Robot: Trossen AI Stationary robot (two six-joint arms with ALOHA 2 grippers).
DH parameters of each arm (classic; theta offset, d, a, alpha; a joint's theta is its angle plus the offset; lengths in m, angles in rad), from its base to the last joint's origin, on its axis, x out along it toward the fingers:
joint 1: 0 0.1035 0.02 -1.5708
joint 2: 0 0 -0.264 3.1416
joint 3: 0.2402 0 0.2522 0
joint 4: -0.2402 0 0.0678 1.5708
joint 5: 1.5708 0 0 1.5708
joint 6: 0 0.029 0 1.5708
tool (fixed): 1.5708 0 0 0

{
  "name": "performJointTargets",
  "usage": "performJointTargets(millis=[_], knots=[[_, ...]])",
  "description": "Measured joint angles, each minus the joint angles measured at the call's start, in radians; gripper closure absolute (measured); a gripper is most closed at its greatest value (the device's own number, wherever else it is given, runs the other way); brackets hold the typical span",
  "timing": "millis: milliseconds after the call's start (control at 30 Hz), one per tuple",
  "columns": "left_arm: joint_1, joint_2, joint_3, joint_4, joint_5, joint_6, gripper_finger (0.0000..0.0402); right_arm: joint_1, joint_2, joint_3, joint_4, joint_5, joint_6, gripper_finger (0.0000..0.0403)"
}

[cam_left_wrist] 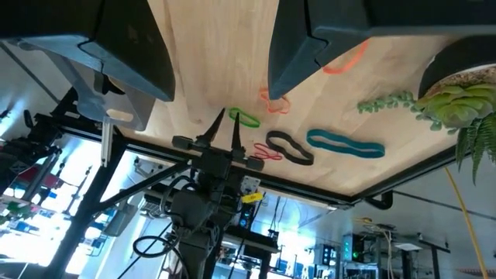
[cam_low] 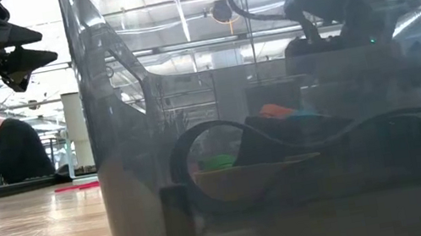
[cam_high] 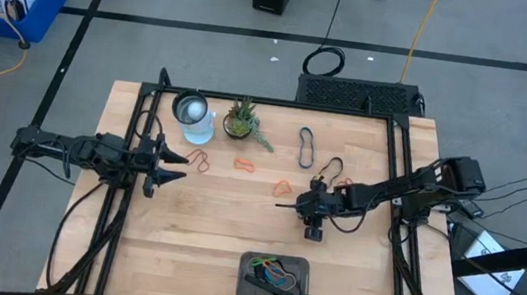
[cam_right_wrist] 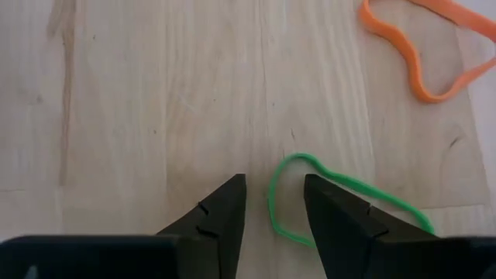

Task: Pick and place rubber bands into bin
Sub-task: Put the green rubber band into the black transparent bin

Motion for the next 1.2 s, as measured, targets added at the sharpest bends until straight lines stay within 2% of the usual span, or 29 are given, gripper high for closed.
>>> performJointTargets(millis=[667, 933, 1033, 1200], knots=[[0.000, 0.000, 0.000, -0.001, 0.000, 0.004, 0.0188, 0.001, -0.017, -0.002, -0.020, -0.005, -0.072, 0.0273], [0.000, 0.000, 0.000, -0.001, 0.000, 0.005, 0.0188, 0.001, -0.022, -0.057, -0.002, 0.003, -0.103, 0.0275], [0.000, 0.000, 0.000, -0.001, 0.000, 0.006, 0.0188, 0.001, -0.022, -0.084, -0.005, 0.003, -0.112, 0.0290], [0.000, 0.000, 0.000, -0.001, 0.000, 0.007, 0.0188, 0.001, -0.021, -0.121, 0.043, 0.002, -0.134, 0.0345]])
